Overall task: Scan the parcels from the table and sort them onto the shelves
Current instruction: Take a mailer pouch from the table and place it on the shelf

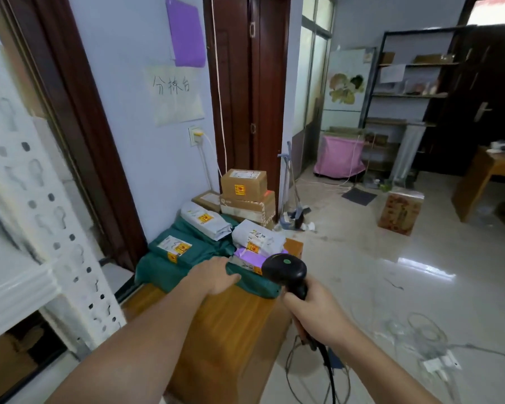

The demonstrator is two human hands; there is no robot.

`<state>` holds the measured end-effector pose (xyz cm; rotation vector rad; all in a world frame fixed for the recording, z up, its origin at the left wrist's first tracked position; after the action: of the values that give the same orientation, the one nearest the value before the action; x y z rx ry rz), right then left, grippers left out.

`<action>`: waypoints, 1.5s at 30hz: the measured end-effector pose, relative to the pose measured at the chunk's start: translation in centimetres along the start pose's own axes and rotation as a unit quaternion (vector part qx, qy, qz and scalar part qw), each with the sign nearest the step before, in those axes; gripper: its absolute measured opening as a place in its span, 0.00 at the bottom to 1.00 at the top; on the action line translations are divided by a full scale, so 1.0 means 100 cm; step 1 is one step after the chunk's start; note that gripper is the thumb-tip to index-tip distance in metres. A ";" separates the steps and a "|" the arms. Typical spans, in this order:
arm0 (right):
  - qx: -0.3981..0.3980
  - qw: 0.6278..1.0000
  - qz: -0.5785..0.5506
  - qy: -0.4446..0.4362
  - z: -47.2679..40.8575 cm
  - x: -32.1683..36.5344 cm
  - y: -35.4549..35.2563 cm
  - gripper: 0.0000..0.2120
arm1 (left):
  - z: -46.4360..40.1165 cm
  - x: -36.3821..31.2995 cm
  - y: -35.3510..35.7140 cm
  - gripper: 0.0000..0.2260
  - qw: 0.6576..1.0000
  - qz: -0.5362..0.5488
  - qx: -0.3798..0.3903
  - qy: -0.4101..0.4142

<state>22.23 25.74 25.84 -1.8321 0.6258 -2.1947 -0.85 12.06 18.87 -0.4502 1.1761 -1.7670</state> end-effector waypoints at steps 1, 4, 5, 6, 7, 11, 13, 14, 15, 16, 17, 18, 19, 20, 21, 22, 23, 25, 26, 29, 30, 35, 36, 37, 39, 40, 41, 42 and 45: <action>0.008 1.000 0.005 0.001 -0.017 -0.003 -0.007 0.05 | -0.014 0.002 -0.005 0.36 1.000 0.005 0.001 -0.009; 0.031 0.999 0.016 0.000 -0.068 -0.009 -0.025 0.05 | -0.052 0.010 -0.017 0.35 0.999 0.020 0.000 -0.041; 0.043 0.999 0.018 -0.002 -0.083 -0.010 -0.028 0.03 | -0.062 0.013 -0.021 0.35 0.998 0.025 -0.004 -0.050; 0.054 0.998 0.026 -0.003 -0.100 -0.011 -0.032 0.03 | -0.073 0.017 -0.023 0.35 0.998 0.031 -0.008 -0.057; 0.063 0.997 0.032 -0.003 -0.115 -0.011 -0.035 0.05 | -0.082 0.021 -0.026 0.35 0.997 0.038 -0.011 -0.064; 0.096 0.995 0.022 -0.011 -0.175 -0.013 -0.043 0.05 | -0.123 0.044 -0.033 0.36 0.994 0.063 -0.004 -0.093; 0.105 0.994 0.028 -0.015 -0.200 -0.011 -0.045 0.06 | -0.144 0.058 -0.037 0.37 0.991 0.080 -0.007 -0.107; 0.111 0.993 0.029 -0.019 -0.215 -0.009 -0.045 0.06 | -0.157 0.066 -0.039 0.37 0.989 0.094 -0.007 -0.117; 0.118 0.992 0.029 -0.022 -0.230 -0.008 -0.045 0.06 | -0.169 0.073 -0.041 0.38 0.986 0.112 -0.007 -0.127; 0.127 0.991 0.028 -0.021 -0.243 -0.006 -0.044 0.06 | -0.181 0.080 -0.044 0.38 0.982 0.136 -0.010 -0.133; 0.135 0.990 0.023 -0.017 -0.256 -0.004 -0.043 0.06 | -0.193 0.085 -0.047 0.38 0.977 0.164 -0.018 -0.136; 0.143 0.990 0.015 -0.014 -0.270 -0.002 -0.042 0.06 | -0.206 0.092 -0.049 0.38 0.970 0.195 -0.027 -0.142; 0.149 0.989 0.009 -0.010 -0.283 -0.002 -0.042 0.06 | -0.218 0.098 -0.051 0.38 0.961 0.231 -0.033 -0.148; 0.154 0.988 0.004 -0.003 -0.295 -0.002 -0.041 0.06 | -0.231 0.104 -0.053 0.38 0.949 0.272 -0.038 -0.155; 0.160 0.987 -0.002 0.004 -0.308 -0.004 -0.040 0.06 | -0.243 0.109 -0.056 0.37 0.936 0.312 -0.046 -0.159; 0.167 0.986 -0.004 0.011 -0.320 -0.006 -0.039 0.05 | -0.253 0.114 -0.058 0.37 0.920 0.349 -0.052 -0.167; 0.174 0.985 -0.003 0.017 -0.332 -0.009 -0.037 0.05 | -0.264 0.118 -0.061 0.38 0.905 0.382 -0.057 -0.179; 0.190 0.981 -0.010 0.027 -0.354 -0.016 -0.035 0.05 | -0.282 0.125 -0.064 0.39 0.867 0.447 -0.056 -0.211; 0.197 0.980 -0.017 0.031 -0.363 -0.019 -0.034 0.05 | -0.290 0.127 -0.065 0.40 0.848 0.478 -0.054 -0.224; 0.208 0.977 -0.015 0.041 -0.387 -0.028 -0.031 0.04 | -0.316 0.134 -0.059 0.47 0.804 0.537 -0.045 -0.251; 0.213 0.976 -0.010 0.044 -0.393 -0.030 -0.030 0.03 | -0.324 0.138 -0.056 0.46 0.797 0.546 -0.048 -0.255; 0.240 0.969 -0.004 0.052 -0.414 -0.039 -0.029 0.01 | -0.345 0.143 -0.042 0.34 0.737 0.617 -0.072 -0.266; 0.244 0.969 -0.003 0.051 -0.416 -0.040 -0.029 0.02 | -0.345 0.142 -0.041 0.32 0.720 0.636 -0.075 -0.266; 0.247 0.968 0.000 0.049 -0.418 -0.041 -0.030 0.02 | -0.343 0.140 -0.043 0.29 0.707 0.650 -0.078 -0.269; 0.258 0.965 0.003 0.046 -0.421 -0.043 -0.030 0.03 | -0.337 0.135 -0.049 0.23 0.691 0.665 -0.085 -0.272; 0.265 0.963 0.000 0.045 -0.422 -0.044 -0.030 0.03 | -0.334 0.133 -0.051 0.22 0.688 0.668 -0.085 -0.271; 0.270 0.962 -0.004 0.043 -0.422 -0.044 -0.030 0.04 | -0.331 0.131 -0.052 0.21 0.686 0.670 -0.086 -0.270; 0.275 0.960 -0.006 0.041 -0.422 -0.045 -0.030 0.04 | -0.328 0.129 -0.051 0.20 0.686 0.670 -0.087 -0.271; 0.289 0.957 -0.004 0.032 -0.419 -0.045 -0.032 0.04 | -0.317 0.129 -0.047 0.19 0.700 0.649 -0.097 -0.282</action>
<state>-17.33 38.19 17.63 -1.4574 -0.0292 -2.1392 -32.11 18.07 5.58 -0.1358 0.8098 -0.2108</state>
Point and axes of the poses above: each hand's wrist, its own z-axis away from the middle knuckle, its own y-axis out of the palm, x = y × z, the point moved 5 cm from there along -z, towards the middle knuckle, and after that the axes turned 14 degrees about x, right-handed, at the moved point
